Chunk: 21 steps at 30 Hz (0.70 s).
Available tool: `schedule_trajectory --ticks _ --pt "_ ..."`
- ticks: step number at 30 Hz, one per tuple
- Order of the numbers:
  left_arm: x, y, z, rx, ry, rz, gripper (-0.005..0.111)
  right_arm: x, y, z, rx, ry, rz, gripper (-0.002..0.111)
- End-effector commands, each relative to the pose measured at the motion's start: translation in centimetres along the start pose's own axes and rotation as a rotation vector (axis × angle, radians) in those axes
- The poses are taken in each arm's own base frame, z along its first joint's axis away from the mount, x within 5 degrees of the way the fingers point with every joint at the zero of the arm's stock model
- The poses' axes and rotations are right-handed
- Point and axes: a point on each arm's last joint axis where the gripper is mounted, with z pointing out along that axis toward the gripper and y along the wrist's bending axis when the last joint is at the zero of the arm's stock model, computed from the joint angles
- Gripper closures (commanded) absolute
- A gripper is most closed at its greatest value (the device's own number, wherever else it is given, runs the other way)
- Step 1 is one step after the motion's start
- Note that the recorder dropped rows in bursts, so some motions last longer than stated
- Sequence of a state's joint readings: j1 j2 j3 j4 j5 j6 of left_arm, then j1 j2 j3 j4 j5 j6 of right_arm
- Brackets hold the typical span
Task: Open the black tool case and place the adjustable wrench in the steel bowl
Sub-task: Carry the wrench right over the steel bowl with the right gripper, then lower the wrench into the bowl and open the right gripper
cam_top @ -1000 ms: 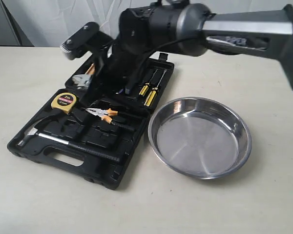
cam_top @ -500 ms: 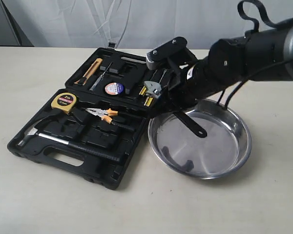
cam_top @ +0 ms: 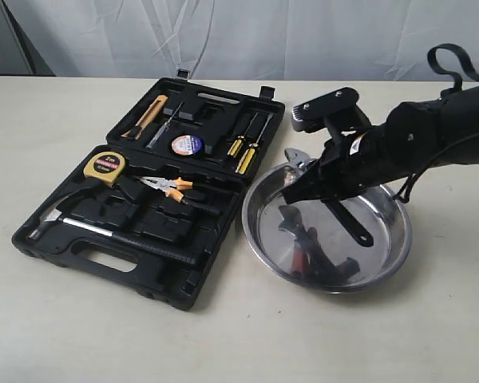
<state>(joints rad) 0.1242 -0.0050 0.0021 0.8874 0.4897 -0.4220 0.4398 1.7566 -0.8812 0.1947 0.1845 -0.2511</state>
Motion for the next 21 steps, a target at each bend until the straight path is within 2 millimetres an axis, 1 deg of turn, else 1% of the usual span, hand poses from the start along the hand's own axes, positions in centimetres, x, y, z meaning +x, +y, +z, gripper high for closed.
schedule_trajectory --ticks 1,11,21 --pt "-0.1 0.0 0.0 0.009 -0.003 -0.004 0.106 0.1 -0.8 -0.5 0.009 0.015 0.019 0.109" --pt "-0.1 0.0 0.0 0.009 -0.003 -0.001 0.106 0.6 -0.7 -0.2 -0.001 0.058 0.020 0.109" --pt "-0.1 0.0 0.0 0.009 -0.003 -0.001 0.106 1.9 -0.8 2.3 0.000 0.120 0.017 0.109"
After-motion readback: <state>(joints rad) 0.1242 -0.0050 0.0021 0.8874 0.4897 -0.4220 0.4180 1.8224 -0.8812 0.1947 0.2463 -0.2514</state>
